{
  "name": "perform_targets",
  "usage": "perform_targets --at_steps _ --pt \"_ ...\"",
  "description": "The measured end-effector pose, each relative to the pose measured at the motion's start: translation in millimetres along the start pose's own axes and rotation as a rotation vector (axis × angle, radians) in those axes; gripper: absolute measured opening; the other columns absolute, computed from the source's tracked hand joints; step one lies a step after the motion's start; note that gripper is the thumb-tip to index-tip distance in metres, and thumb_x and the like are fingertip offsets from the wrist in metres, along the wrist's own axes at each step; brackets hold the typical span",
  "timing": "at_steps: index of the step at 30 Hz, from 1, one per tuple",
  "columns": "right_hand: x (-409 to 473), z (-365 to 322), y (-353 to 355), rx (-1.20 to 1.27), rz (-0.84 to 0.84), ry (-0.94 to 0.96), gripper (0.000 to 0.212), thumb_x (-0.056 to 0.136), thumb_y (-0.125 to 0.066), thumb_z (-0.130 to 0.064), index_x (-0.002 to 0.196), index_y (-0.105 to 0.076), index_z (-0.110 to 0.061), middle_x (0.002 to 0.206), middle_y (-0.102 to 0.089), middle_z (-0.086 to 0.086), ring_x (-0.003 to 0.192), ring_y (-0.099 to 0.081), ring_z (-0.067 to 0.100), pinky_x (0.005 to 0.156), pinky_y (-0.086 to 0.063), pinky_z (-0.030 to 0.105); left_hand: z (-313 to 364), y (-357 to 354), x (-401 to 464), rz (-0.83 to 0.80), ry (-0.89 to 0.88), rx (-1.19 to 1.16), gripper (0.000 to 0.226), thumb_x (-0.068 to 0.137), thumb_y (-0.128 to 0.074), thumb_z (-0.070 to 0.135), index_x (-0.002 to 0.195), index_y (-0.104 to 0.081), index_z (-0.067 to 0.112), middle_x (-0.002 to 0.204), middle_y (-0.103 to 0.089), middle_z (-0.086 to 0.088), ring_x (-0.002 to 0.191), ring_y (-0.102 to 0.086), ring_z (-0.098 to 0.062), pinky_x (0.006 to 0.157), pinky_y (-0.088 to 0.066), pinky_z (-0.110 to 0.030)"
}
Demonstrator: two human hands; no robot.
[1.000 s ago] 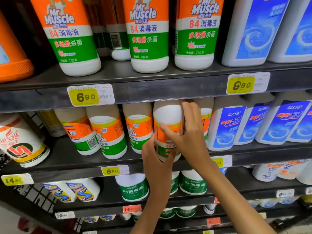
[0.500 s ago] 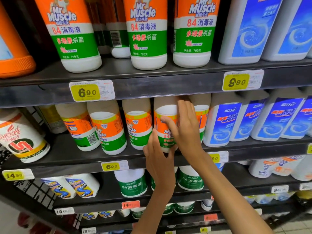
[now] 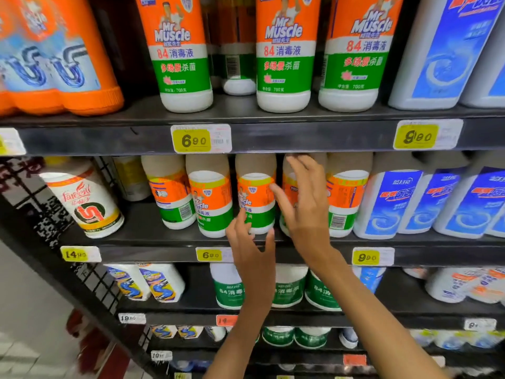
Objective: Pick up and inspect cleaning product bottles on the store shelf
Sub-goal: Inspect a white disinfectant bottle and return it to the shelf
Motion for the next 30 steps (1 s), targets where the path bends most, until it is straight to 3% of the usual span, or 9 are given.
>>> perform_targets --at_steps 3,6,10,14,17,18,21,25,30 --pt "5 -17 -33 0.025 -0.129 -0.062 0.038 0.087 -0.065 -0.013 0.115 -0.055 0.010 0.113 -0.055 0.027 0.110 -0.046 0.033 0.095 -0.033 0.029 -6 4 16 -0.060 0.025 -0.005 0.073 0.083 -0.069 0.013 0.145 -0.031 0.012 0.142 -0.036 -0.007 0.131 -0.037 -0.018 0.104 -0.033 -0.021" --pt "18 -11 -58 -0.064 -0.180 -0.240 0.032 0.090 -0.063 -0.028 0.091 -0.049 0.001 0.097 -0.051 0.023 0.090 -0.045 0.033 0.076 -0.028 0.031 -6 -3 20 -0.127 0.035 -0.010 0.077 0.084 -0.067 0.013 0.147 -0.024 0.012 0.148 -0.030 -0.005 0.135 -0.032 -0.016 0.097 -0.022 0.000" --pt "17 8 -80 -0.001 -0.252 -0.471 0.044 0.091 -0.059 -0.033 0.064 -0.032 -0.011 0.079 -0.044 0.011 0.081 -0.043 0.027 0.068 -0.023 0.026 -11 -5 22 -0.143 0.057 0.011 0.076 0.082 -0.069 0.012 0.146 -0.027 0.013 0.147 -0.033 -0.006 0.133 -0.036 -0.019 0.096 -0.027 -0.008" --pt "16 11 -79 -0.002 -0.182 -0.530 0.041 0.084 -0.068 -0.031 0.070 -0.037 -0.008 0.077 -0.039 0.007 0.080 -0.035 0.020 0.063 -0.018 0.020 -15 -2 25 -0.177 0.046 -0.009 0.076 0.081 -0.070 0.012 0.145 -0.030 0.014 0.145 -0.038 -0.006 0.131 -0.040 -0.021 0.106 -0.040 -0.033" --pt "0 18 -88 0.067 -0.276 -0.641 0.041 0.083 -0.070 -0.031 0.071 -0.037 -0.010 0.076 -0.038 0.001 0.085 -0.038 0.019 0.061 -0.029 0.018 -19 1 26 -0.214 0.068 -0.064 0.077 0.081 -0.070 0.010 0.145 -0.029 0.015 0.146 -0.038 -0.006 0.132 -0.041 -0.023 0.105 -0.042 -0.044" --pt "-5 17 -91 0.096 -0.315 -0.676 0.041 0.083 -0.070 -0.032 0.074 -0.036 -0.011 0.079 -0.038 0.000 0.088 -0.039 0.019 0.062 -0.033 0.016 -21 2 26 -0.222 0.076 -0.077 0.078 0.081 -0.071 0.010 0.146 -0.028 0.015 0.145 -0.039 -0.007 0.132 -0.042 -0.023 0.105 -0.042 -0.046" --pt "8 4 -76 -0.002 -0.164 -0.524 0.053 0.077 -0.074 -0.044 0.088 -0.032 -0.014 0.091 -0.035 0.003 0.087 -0.038 0.016 0.074 -0.035 0.026 -18 10 25 -0.211 0.041 -0.069 0.082 0.076 -0.076 0.011 0.143 -0.031 0.010 0.139 -0.042 -0.014 0.129 -0.043 -0.028 0.103 -0.042 -0.048" --pt "8 -4 -63 0.091 -0.119 -0.520 0.054 0.075 -0.074 -0.044 0.096 -0.032 -0.018 0.097 -0.039 0.001 0.088 -0.042 0.015 0.072 -0.036 0.025 -12 25 17 -0.152 -0.032 -0.019 0.090 0.059 -0.084 0.022 0.135 -0.040 0.001 0.123 -0.044 -0.019 0.113 -0.046 -0.037 0.095 -0.044 -0.052" --pt "-2 -4 -51 0.335 -0.165 -0.574 0.053 0.075 -0.077 -0.034 0.111 -0.044 -0.013 0.107 -0.052 0.002 0.093 -0.052 0.015 0.065 -0.041 0.006 -22 37 5 -0.309 0.109 -0.112 0.088 0.063 -0.088 0.020 0.136 -0.040 0.013 0.124 -0.051 -0.004 0.112 -0.055 -0.016 0.093 -0.051 -0.032"
Point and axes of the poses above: each hand's wrist, its own x-axis towards the middle knuckle, its own y-axis out of the back of the hand, z = x × y, the point moved 8 cm from there along x, towards the middle knuckle
